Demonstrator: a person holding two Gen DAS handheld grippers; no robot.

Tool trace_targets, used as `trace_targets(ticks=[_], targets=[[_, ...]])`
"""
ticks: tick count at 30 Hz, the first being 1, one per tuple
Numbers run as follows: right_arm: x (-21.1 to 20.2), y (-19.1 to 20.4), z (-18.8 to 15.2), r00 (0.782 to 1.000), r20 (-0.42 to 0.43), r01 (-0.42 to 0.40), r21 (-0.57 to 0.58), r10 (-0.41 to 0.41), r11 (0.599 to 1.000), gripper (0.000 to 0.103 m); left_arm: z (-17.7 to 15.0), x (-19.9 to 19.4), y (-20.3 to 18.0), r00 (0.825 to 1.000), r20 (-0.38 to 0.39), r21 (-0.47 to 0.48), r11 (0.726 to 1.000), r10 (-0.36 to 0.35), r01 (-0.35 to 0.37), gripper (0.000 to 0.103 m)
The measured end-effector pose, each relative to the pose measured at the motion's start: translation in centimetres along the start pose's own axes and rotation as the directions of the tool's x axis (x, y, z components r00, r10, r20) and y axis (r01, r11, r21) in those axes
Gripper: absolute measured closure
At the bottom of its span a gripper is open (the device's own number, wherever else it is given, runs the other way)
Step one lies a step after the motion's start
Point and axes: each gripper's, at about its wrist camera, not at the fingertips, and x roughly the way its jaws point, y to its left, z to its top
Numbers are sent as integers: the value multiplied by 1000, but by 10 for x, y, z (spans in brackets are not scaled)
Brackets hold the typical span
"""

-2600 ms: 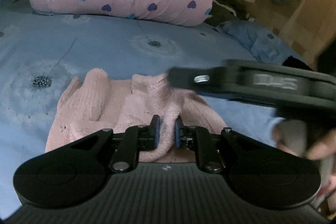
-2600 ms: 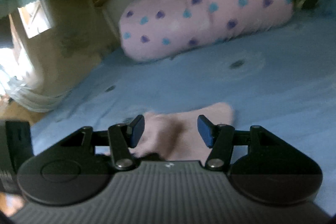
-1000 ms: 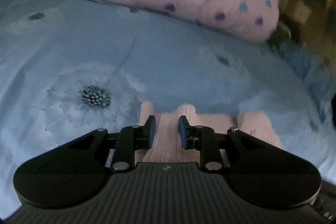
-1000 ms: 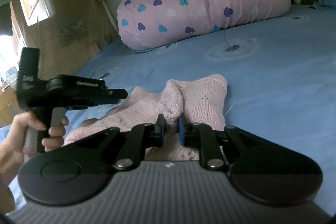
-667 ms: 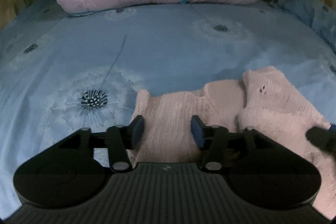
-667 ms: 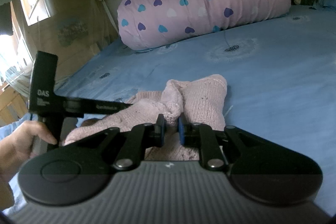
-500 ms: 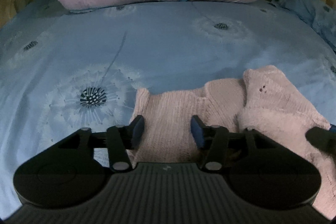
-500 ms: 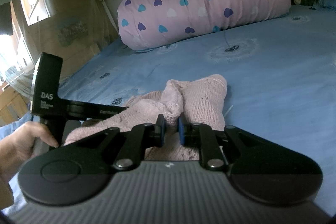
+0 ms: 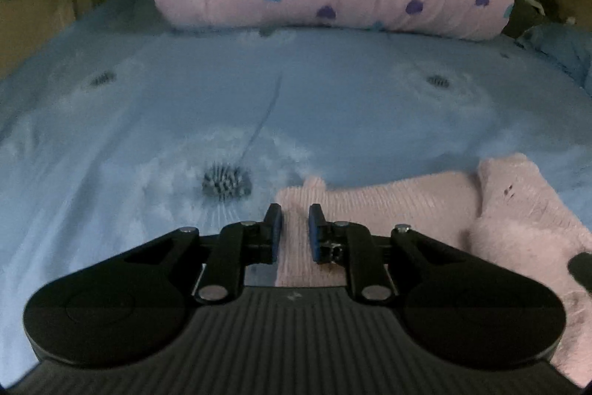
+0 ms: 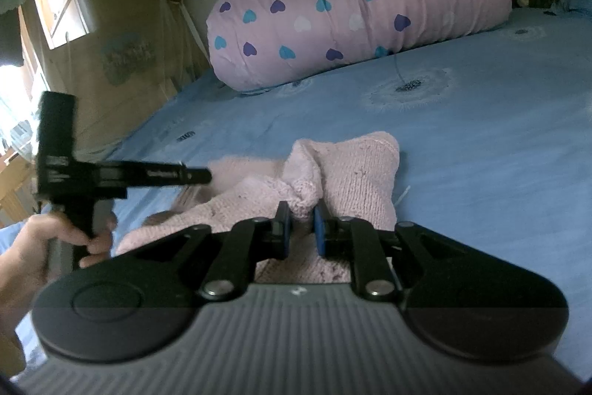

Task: Fold small clothes

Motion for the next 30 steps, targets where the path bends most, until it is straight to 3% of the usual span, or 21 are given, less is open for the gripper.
trace_targets(ticks=[3,8,12,14,16,18,23,27,30], targets=[[0,0,0,1000,0,0,0,0,1000,88,-2,-17,1,1000,17,-32,999,-11,11,84],[0,-1,3,999,-2,-34,54,34,998,87,-11,-67,-9,999,21,8,999,36,-36,84],[-2,4,9,999,-13,-40,73,41,996,91,-26,-106,-9,1000,20,-51,999,4,-3,80],[-3,7,14,999,-18,-48,81,50,996,92,-34,-125,-7,998,50,-100,994,-35,39,72],[-2,12,21,998,-25,-49,82,51,995,92,-43,-142,-7,991,105,-130,987,-77,90,40],[0,18,30,998,-30,-54,73,56,996,92,-45,-152,-11,987,129,-114,987,-100,115,27],[18,46,61,996,-17,-91,54,92,994,92,-48,-155,-20,977,151,-84,982,-153,167,26],[41,78,88,990,1,-143,25,143,989,92,-55,-139,-18,981,125,-95,982,-149,161,26],[66,96,99,985,-50,-166,-13,165,986,91,-58,-126,-18,988,110,-91,988,-113,123,26]])
